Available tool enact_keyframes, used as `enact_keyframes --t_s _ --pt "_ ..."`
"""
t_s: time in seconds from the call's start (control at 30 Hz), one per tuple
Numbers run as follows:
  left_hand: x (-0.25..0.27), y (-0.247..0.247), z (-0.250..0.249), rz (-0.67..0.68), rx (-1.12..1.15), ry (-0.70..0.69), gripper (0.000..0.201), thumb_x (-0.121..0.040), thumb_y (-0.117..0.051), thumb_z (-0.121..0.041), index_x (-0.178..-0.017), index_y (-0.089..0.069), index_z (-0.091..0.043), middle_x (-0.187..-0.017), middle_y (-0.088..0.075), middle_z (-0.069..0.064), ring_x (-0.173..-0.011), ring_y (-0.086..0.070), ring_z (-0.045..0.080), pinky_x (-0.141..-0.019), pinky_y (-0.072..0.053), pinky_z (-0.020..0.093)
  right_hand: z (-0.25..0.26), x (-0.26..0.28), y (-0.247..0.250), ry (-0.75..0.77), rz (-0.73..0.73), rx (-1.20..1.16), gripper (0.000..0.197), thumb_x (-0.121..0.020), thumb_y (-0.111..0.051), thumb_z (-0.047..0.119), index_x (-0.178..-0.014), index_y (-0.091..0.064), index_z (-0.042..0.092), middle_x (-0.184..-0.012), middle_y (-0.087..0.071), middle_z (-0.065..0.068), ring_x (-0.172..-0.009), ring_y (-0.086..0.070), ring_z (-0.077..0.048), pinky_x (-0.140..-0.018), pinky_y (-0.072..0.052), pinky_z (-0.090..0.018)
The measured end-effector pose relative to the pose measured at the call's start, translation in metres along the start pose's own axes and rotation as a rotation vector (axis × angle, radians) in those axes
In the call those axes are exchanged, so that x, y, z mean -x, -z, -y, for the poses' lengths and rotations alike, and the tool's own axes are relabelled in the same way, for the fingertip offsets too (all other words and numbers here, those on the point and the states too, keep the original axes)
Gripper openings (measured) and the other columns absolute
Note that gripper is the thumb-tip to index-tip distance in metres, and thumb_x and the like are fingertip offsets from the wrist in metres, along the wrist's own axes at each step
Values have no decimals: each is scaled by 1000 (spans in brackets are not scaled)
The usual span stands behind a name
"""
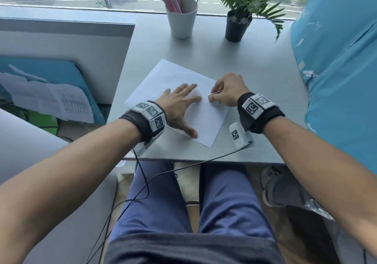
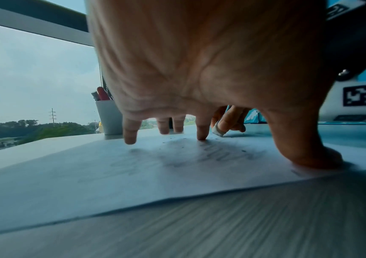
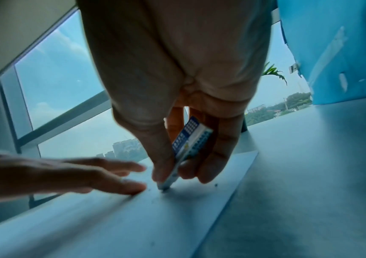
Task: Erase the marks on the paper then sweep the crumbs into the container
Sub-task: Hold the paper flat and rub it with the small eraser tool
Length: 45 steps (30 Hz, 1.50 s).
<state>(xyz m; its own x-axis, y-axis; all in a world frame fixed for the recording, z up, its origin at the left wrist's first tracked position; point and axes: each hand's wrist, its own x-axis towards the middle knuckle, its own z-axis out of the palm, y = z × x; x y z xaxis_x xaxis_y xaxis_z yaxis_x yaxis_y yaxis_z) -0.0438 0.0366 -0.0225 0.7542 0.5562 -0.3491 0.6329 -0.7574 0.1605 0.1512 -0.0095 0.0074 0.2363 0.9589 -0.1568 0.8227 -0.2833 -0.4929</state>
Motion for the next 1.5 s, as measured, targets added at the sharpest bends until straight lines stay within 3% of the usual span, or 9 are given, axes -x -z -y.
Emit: enact_keyframes --t_s 0.43,0.57,0.7,0.83,0.97,1.07,1.23,1.37,1.5 --pt "-2 -7 6 109 95 -47 147 -51 -71 -86 -159 10 -27 -164 22 -8 -150 21 14 -117 10 64 1 22 -17 144 160 -11 12 -72 -79 23 -83 -79 18 -78 -74 2 -78 -69 -8 -63 -47 -9" --pt "-4 -8 7 114 121 -35 147 -48 -72 -87 -158 11 -33 -163 23 -12 -149 25 16 -115 13 65 -8 10 -4 19 16 -56 15 -73 -79 26 -85 -80 18 -74 -71 2 -76 -65 -6 -67 -43 -6" --pt "-4 -10 9 124 137 -7 149 -44 -72 -89 -156 12 -39 -162 26 -14 -147 30 17 -114 15 65 1 25 -14 167 185 0 12 -73 -79 24 -84 -80 19 -79 -75 1 -73 -67 -5 -67 -51 -9" --pt "-6 -10 9 130 137 1 149 -41 -71 -90 -155 12 -42 -162 26 -15 -147 30 17 -113 15 67 -9 12 -2 28 42 -31 14 -73 -79 26 -85 -80 19 -79 -74 0 -72 -65 -5 -65 -44 -9" --pt "-6 -10 10 136 132 -7 152 -39 -69 -92 -155 14 -42 -161 28 -15 -146 31 17 -113 15 67 7 32 -15 194 245 36 12 -74 -77 23 -84 -80 18 -74 -72 2 -75 -67 -8 -62 -45 -5" --pt "-7 -9 9 143 136 3 153 -37 -69 -93 -155 15 -42 -161 28 -14 -146 32 18 -112 15 68 -4 10 -1 77 78 0 16 -74 -79 26 -86 -80 17 -76 -72 0 -74 -64 -7 -55 -35 3" --pt "-6 -9 9 143 133 22 153 -37 -70 -91 -154 16 -43 -160 31 -12 -145 35 19 -113 18 66 14 43 -25 238 284 12 10 -73 -77 22 -82 -80 18 -78 -75 2 -77 -70 -8 -66 -51 -11" --pt "-7 -8 8 155 148 27 152 -36 -70 -92 -153 15 -47 -160 31 -13 -145 35 18 -112 18 66 -1 18 -7 86 95 -32 14 -72 -80 26 -84 -80 19 -75 -73 2 -71 -64 -5 -57 -39 1" --pt "-8 -10 9 160 138 22 154 -34 -67 -95 -153 18 -46 -159 33 -14 -143 37 19 -111 20 66 12 47 -26 250 279 8 9 -73 -78 24 -81 -79 19 -77 -74 3 -76 -68 -7 -70 -52 -15"
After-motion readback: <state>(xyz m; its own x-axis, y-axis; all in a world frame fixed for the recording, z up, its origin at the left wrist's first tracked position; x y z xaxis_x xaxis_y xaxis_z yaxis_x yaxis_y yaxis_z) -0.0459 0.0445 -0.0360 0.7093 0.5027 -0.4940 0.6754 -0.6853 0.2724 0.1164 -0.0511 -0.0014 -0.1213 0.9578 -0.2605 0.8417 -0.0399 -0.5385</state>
